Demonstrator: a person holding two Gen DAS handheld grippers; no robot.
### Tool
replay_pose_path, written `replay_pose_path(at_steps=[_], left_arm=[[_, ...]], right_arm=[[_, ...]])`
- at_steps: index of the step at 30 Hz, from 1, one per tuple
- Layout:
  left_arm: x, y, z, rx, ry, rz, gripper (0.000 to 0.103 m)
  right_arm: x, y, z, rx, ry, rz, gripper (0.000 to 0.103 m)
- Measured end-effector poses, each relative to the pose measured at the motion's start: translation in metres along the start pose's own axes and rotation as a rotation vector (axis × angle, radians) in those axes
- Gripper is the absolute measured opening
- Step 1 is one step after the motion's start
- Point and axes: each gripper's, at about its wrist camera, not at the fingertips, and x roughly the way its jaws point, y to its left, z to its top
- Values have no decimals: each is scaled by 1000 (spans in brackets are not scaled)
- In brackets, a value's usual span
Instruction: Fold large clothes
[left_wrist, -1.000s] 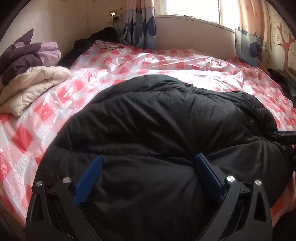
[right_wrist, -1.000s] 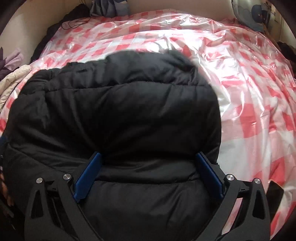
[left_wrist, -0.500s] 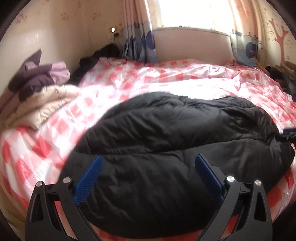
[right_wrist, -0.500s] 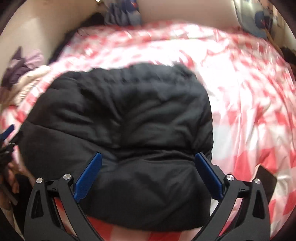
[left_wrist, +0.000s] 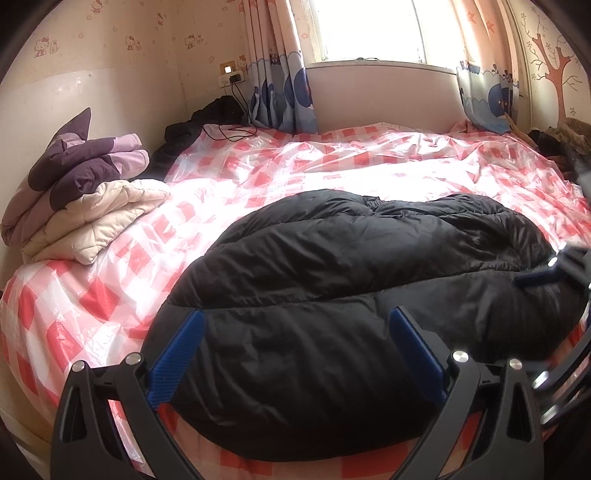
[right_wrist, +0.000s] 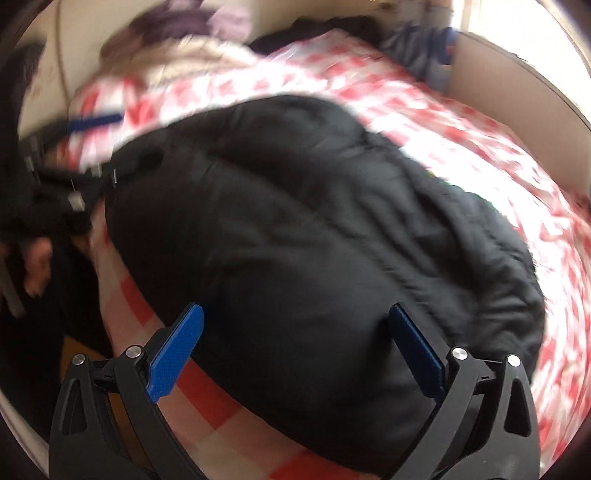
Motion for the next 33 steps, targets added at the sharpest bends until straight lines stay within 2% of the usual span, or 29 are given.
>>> replay_pose_path(at_steps=[8,12,16,18,20,21,22,24,25,27,30,33], left_arm=[[1,13,-3,-42,6,-32,96],[0,15,-5,-54,16,-41,96],[-1,12,-8,-34,20,-36,96],[1,15,-9,-58,49,-78,96],[9,29,-12,-159,127,-193,96],[15,41,-16,-248,173,-264,96],[22,60,-23,-383,226,-352,96],[31,90,-40,-593,281,-468,96],[32,102,-48,-667,299,-495,96],[30,116,-59,-730,310,-511,96],[31,120,-73,-770,345,-546,96],[43,112,-83,-845,402,-627,96]], right_arm=[[23,28,-2,-169,12,-117,97],[23,42,-4,-244,11,-86,97],[34,54,-8,-324,23,-144,97],[42,45,-2,-254,25,-142,97],[43,27,7,-104,2,-95,97],[43,14,13,-13,-11,-70,97],[44,0,19,81,-21,-23,97],[45,-21,22,204,-32,46,97],[47,-27,24,239,-33,70,97],[51,-37,25,290,-32,105,97],[56,-51,26,355,-42,156,97],[51,-47,14,388,-42,174,97]])
